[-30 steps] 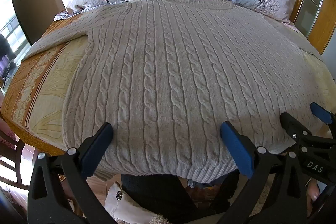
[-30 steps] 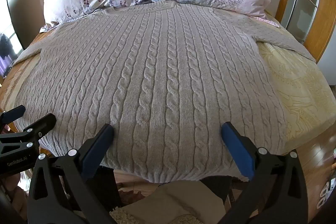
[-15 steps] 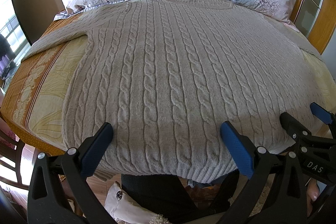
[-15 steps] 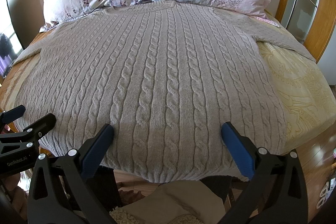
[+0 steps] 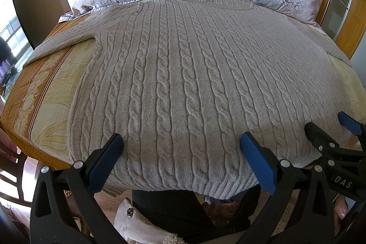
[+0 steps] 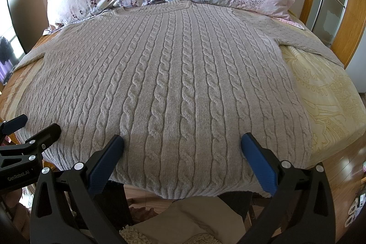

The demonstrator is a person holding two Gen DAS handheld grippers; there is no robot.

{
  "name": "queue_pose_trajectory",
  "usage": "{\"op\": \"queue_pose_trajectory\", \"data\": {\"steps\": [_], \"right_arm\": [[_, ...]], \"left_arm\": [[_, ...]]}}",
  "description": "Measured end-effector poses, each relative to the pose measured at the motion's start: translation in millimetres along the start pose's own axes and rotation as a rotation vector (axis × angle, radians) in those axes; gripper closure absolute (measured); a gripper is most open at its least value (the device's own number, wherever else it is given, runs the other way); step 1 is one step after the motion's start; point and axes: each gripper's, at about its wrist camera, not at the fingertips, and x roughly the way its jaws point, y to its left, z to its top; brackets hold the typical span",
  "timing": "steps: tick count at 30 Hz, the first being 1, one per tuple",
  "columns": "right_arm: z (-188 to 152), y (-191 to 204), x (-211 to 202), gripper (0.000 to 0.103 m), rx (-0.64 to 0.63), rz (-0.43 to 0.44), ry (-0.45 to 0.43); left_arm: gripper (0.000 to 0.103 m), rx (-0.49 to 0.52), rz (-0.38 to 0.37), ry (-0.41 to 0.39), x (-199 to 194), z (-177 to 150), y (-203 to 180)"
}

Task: Fold small clothes

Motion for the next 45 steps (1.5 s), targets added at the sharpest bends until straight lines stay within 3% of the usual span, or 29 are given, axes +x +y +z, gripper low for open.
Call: {"op": "queue_pose_trajectory", "data": {"steps": [45], "right_arm": [[-1.3, -1.5, 2.1, 0.001, -0.033, 0.020, -0.007]], "left_arm": [[0.002, 0.005, 0.001, 0.010, 0.3, 0.6, -0.4]]}}
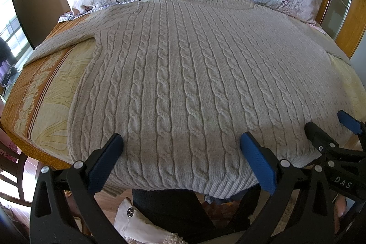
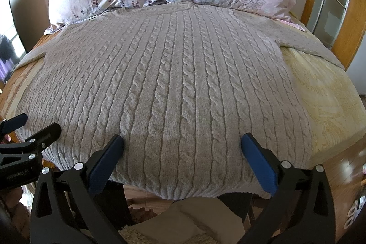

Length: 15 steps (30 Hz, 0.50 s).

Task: Fold small clothes
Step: 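Grasp the sweater sleeve with the right gripper and lift it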

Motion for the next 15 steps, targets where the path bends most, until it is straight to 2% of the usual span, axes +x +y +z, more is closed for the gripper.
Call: {"op": "queue_pose_trajectory", "data": {"steps": [3, 9, 11, 13, 15], "right_arm": [[1, -2, -1, 0.001, -0.022, 0.024, -0.013], [-4, -5, -3, 0.001, -0.085, 0.093, -0.102], [-3, -8, -1, 0.001, -0.091, 0.107, -0.104], [-1, -12, 0, 0.001, -0.082, 0.135, -0.101], [9, -28, 1, 0.001, -0.021, 0.186, -0.103]], "left_arm": [[0.002, 0.010, -0.004, 0.005, 1, 1, 2], [0.002, 0.043, -0.002, -0.001, 4, 7, -1], [0.002, 0.058, 0.006, -0.014, 6, 11, -4], [0.002, 0.070, 0.006, -0.027, 9, 16, -4], [0.002, 0.077, 0.001, -0.037, 12, 23, -4]]}}
